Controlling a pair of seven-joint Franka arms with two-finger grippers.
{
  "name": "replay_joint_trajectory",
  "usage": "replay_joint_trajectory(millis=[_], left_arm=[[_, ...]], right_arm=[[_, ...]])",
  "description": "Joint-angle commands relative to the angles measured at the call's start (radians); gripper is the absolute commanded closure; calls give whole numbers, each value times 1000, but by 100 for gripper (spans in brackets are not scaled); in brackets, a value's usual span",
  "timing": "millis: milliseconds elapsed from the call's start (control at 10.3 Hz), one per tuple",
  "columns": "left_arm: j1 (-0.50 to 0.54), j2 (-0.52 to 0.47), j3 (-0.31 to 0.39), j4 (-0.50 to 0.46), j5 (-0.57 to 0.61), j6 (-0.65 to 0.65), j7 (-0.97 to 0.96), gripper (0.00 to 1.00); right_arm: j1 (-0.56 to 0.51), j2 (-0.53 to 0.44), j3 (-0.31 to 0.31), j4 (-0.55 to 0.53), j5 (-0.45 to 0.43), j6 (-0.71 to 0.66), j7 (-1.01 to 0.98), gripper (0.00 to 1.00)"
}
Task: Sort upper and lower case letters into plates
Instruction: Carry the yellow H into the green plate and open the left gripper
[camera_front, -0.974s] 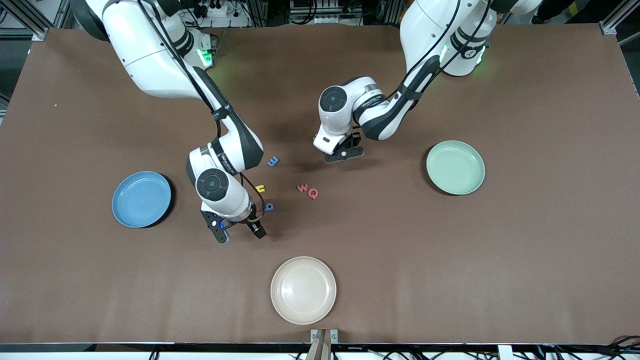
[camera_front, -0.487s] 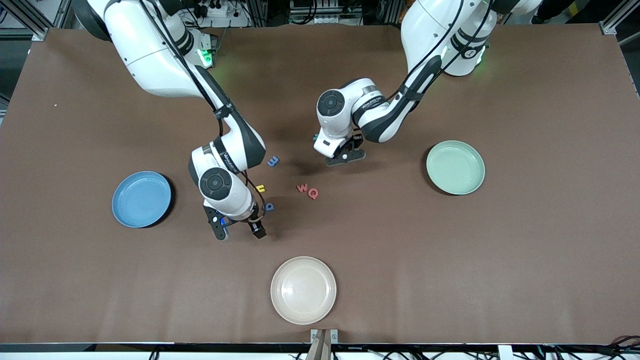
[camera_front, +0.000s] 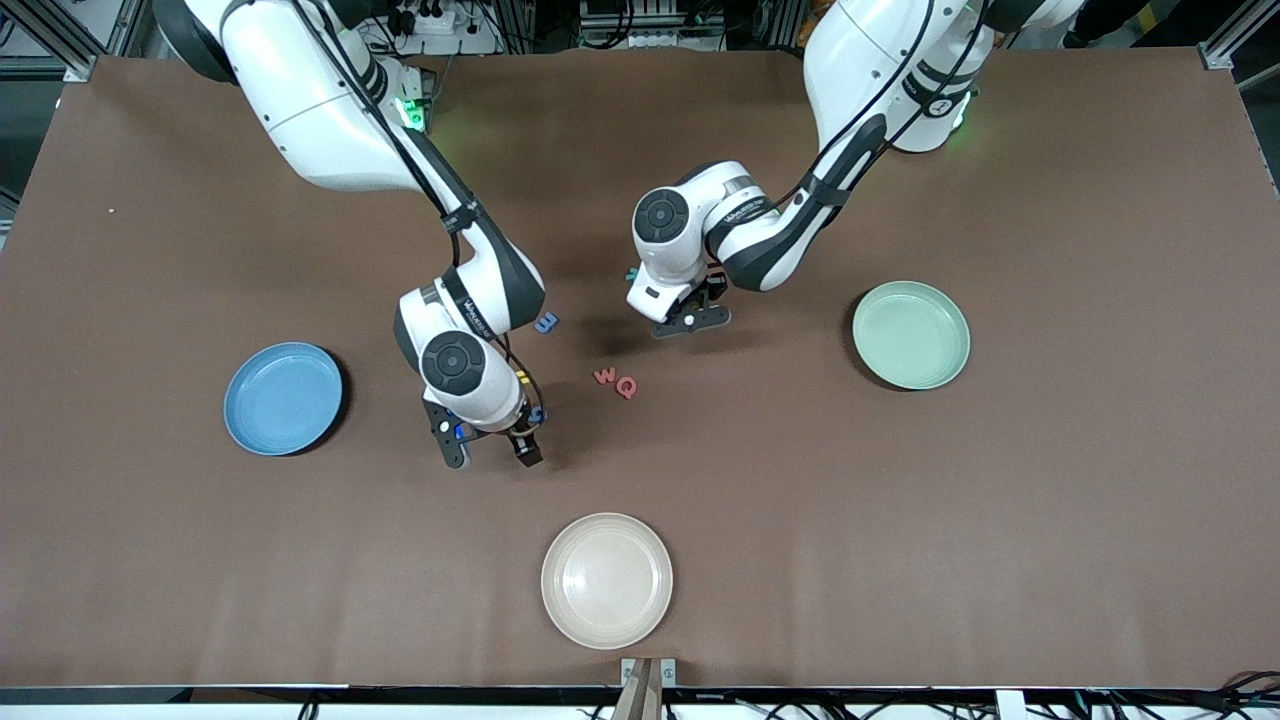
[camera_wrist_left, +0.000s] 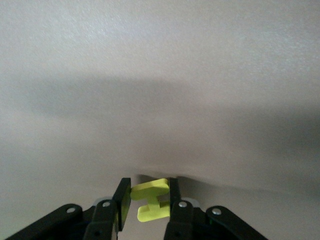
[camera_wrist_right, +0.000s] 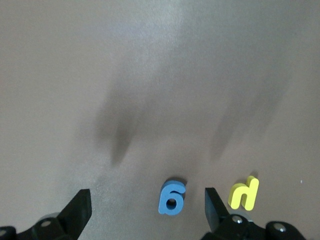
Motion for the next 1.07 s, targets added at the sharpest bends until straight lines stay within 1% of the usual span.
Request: replay_joint_trajectory(millis=[0,97,292,487,779,974], left_arm=[[62,-45,-5,14,-63,-86,177,95],[90,-64,-5,12,-77,-110,252,98],[168,-113,-8,14,-80,-197,427,99],[245,-169,-12,3,-85,-299,651,97],[435,-226,-15,-84,-71,-298,931,97],[587,-234,-17,-138,-71,-250,1146,98]], right_arm=[[8,14,-3,11,-19,4,90,0],[8,15,-3,-4,-21,15,105,0],[21,15,-3,-35,-24,79,148,0],[39,15,-5,-44,-25,82,150,0],[68,17,-25,-59,-45,84,165,0],[76,15,-31,-90,-76,120,193,0]])
